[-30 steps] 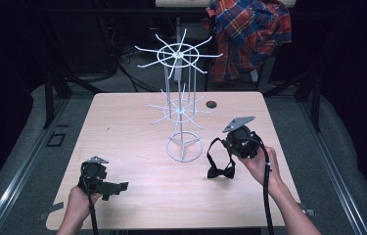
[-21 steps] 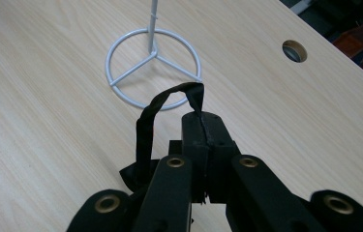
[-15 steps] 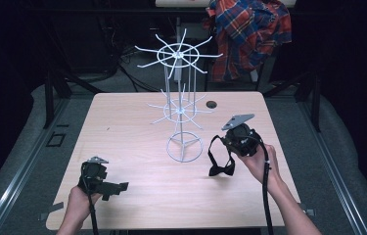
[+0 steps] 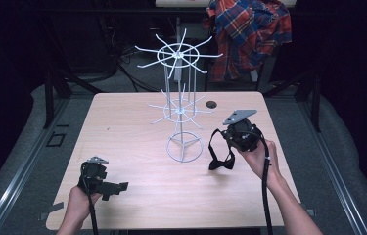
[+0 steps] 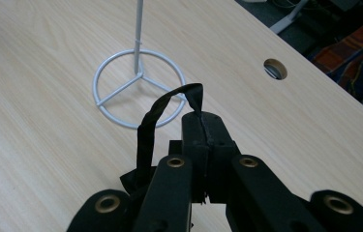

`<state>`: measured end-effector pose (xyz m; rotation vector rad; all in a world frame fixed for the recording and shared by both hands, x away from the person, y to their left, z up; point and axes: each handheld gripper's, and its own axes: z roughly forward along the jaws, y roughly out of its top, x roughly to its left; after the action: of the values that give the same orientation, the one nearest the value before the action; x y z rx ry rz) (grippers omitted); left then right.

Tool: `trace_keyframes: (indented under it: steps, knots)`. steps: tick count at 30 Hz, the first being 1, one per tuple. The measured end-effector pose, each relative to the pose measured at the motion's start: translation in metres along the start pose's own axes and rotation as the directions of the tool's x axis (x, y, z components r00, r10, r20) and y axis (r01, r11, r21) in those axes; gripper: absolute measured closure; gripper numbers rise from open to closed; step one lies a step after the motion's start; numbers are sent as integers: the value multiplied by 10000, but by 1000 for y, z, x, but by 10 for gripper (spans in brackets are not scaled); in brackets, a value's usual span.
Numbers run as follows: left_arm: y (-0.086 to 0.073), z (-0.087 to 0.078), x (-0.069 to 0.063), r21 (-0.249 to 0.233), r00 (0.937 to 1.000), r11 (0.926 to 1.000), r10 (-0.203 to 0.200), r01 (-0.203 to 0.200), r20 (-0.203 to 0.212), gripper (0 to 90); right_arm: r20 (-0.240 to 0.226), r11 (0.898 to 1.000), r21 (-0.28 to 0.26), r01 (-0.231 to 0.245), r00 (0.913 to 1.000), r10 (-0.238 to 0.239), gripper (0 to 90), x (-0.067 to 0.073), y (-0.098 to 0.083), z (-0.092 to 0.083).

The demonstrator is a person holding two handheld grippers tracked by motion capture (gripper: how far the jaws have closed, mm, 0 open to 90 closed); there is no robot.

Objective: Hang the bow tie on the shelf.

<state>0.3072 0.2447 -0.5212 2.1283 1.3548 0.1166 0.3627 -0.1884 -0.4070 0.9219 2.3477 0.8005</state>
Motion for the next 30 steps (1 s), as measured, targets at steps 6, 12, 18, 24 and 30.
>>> trace_keyframes:
  steps: [6,12,18,24,30]
  knots:
    - [0,0,0,20,10000,10000,22,-22,32,1,161,10000,-20,72,9998,-72,899,-2,5,1]
    - [0,0,0,13,10000,10000,34,-34,54,1,370,9999,-112,109,9993,-104,900,-5,10,1]
    - [-1,-1,0,25,10000,10000,26,-26,49,1,563,9995,-324,67,9984,-48,900,-10,14,-1]
    - [-1,-1,1,17,10000,10000,15,-15,35,1,598,9983,-578,-49,9982,84,900,-14,18,1]
    - [-1,-1,1,31,10000,10000,-18,18,27,1,583,9974,-718,-63,9982,105,900,-16,24,-1]
